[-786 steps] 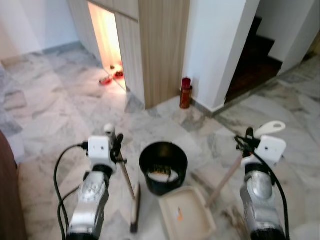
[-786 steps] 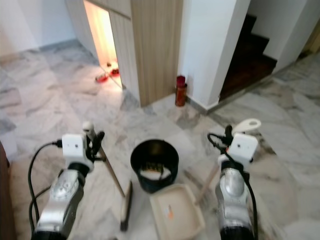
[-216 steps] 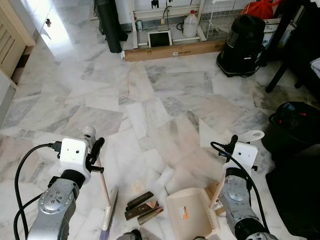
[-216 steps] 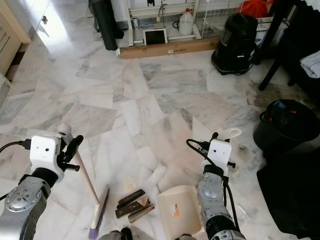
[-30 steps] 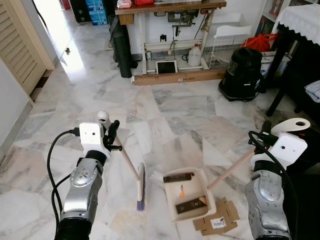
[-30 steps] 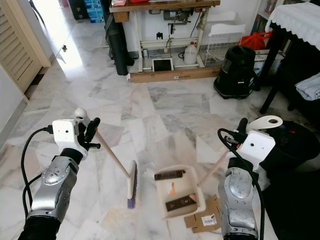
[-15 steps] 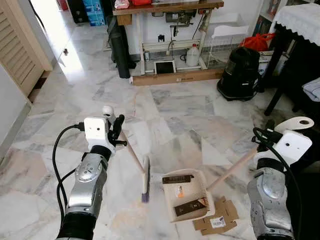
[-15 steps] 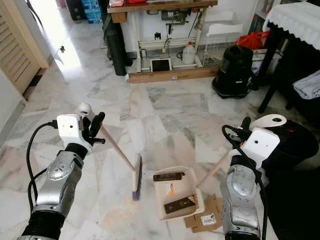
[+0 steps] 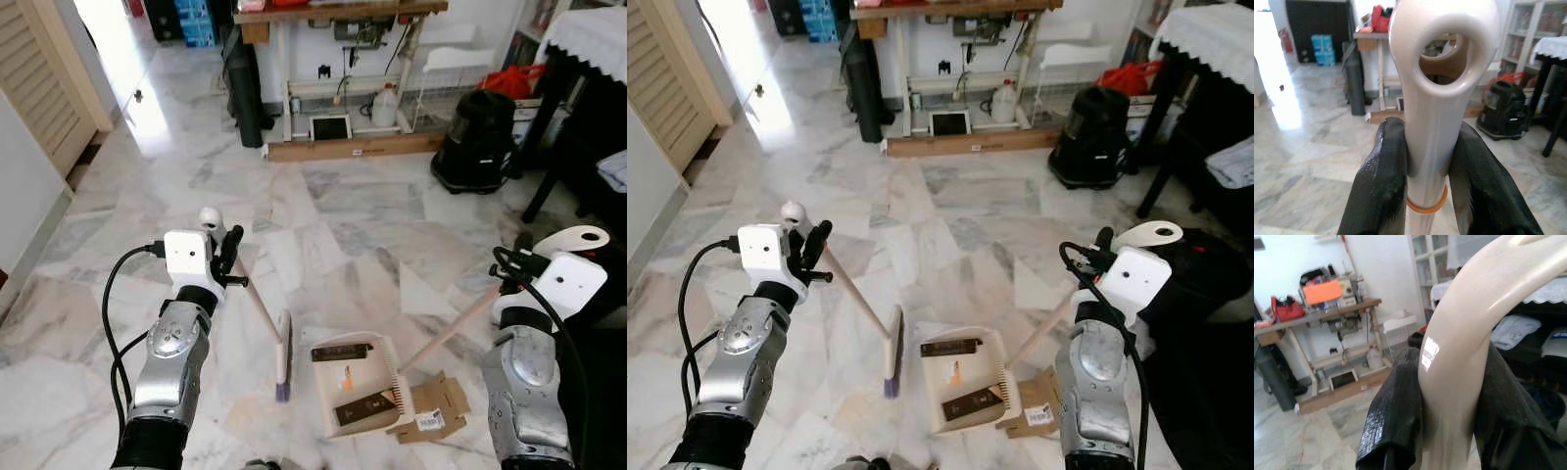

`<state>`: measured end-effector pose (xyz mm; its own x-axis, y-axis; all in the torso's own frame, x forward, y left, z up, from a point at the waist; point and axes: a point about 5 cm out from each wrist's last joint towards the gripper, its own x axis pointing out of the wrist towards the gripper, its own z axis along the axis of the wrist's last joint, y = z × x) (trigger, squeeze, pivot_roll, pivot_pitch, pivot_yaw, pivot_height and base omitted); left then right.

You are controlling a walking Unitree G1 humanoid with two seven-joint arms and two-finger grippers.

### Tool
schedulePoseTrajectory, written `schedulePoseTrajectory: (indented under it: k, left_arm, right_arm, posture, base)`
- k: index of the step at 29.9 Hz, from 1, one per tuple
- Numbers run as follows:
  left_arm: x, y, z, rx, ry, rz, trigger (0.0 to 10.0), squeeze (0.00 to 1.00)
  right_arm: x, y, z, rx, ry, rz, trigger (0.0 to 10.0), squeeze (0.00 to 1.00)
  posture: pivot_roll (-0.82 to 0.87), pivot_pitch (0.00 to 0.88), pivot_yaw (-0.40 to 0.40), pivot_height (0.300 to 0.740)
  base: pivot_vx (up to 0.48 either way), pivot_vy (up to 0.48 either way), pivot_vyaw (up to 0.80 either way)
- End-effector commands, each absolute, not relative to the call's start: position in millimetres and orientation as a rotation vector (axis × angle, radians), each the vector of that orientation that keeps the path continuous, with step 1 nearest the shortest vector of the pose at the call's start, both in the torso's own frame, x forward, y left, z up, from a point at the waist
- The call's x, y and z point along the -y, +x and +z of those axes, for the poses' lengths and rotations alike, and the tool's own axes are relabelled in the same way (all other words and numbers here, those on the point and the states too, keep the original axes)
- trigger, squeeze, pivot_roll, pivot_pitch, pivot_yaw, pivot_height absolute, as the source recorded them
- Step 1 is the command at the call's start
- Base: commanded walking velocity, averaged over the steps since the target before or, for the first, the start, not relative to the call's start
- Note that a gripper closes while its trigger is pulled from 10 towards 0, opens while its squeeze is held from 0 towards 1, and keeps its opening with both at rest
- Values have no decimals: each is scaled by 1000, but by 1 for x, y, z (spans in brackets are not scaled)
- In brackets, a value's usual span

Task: Sweep floor

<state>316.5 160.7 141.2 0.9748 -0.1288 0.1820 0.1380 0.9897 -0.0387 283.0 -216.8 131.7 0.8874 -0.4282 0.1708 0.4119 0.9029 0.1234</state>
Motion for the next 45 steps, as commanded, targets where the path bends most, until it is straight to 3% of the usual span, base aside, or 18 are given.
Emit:
schedulePoseTrajectory:
  k: [1, 45]
  left_arm:
    - [-162, 317, 150, 235, -40, -130, 10000, 0]
    - [-163, 318, 154, 239, -37, -130, 10000, 0]
  right_arm:
    - [216, 286, 149, 264, 91, -432, 10000, 0]
    - [211, 288, 152, 266, 104, -415, 10000, 0]
  posture:
    - [-51, 0, 55, 740]
    - [-33, 0, 56, 740]
  base:
    - [-334, 0, 0]
    - [-332, 0, 0]
